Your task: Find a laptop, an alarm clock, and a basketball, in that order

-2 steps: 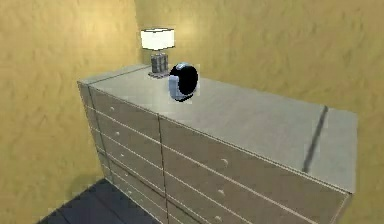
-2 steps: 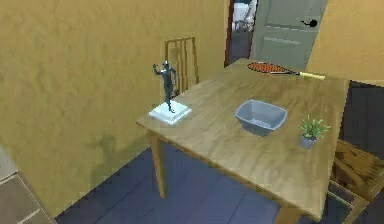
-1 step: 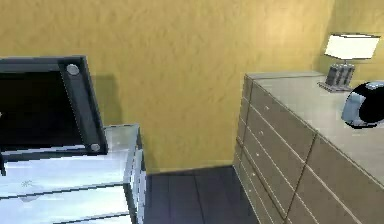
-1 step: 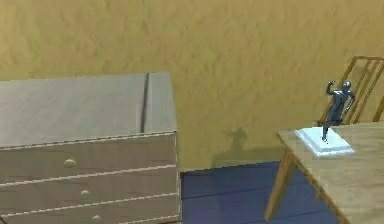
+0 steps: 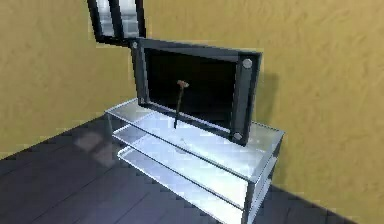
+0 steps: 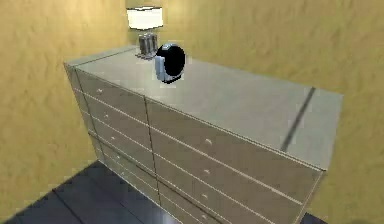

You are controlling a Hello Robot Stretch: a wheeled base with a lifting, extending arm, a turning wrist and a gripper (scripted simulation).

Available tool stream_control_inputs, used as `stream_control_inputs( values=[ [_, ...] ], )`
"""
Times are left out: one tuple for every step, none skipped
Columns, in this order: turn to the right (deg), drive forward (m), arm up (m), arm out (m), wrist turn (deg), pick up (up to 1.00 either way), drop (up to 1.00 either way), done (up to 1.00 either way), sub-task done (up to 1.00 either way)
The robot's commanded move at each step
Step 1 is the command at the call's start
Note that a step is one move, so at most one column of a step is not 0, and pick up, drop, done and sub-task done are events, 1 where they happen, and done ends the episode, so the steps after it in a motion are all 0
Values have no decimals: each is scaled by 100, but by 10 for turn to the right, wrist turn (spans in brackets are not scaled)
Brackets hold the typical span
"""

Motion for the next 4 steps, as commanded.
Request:
stream_control_inputs(
  values=[
    [-450, 0, 0, 0, 0, 0, 0, 0, 0],
    [-240, 0, 0, 0, 0, 0, 0, 0, 0],
    [0, 45, 0, 0, 0, 0, 0, 0, 0],
    [-390, 0, 0, 0, 0, 0, 0, 0, 0]
  ],
)
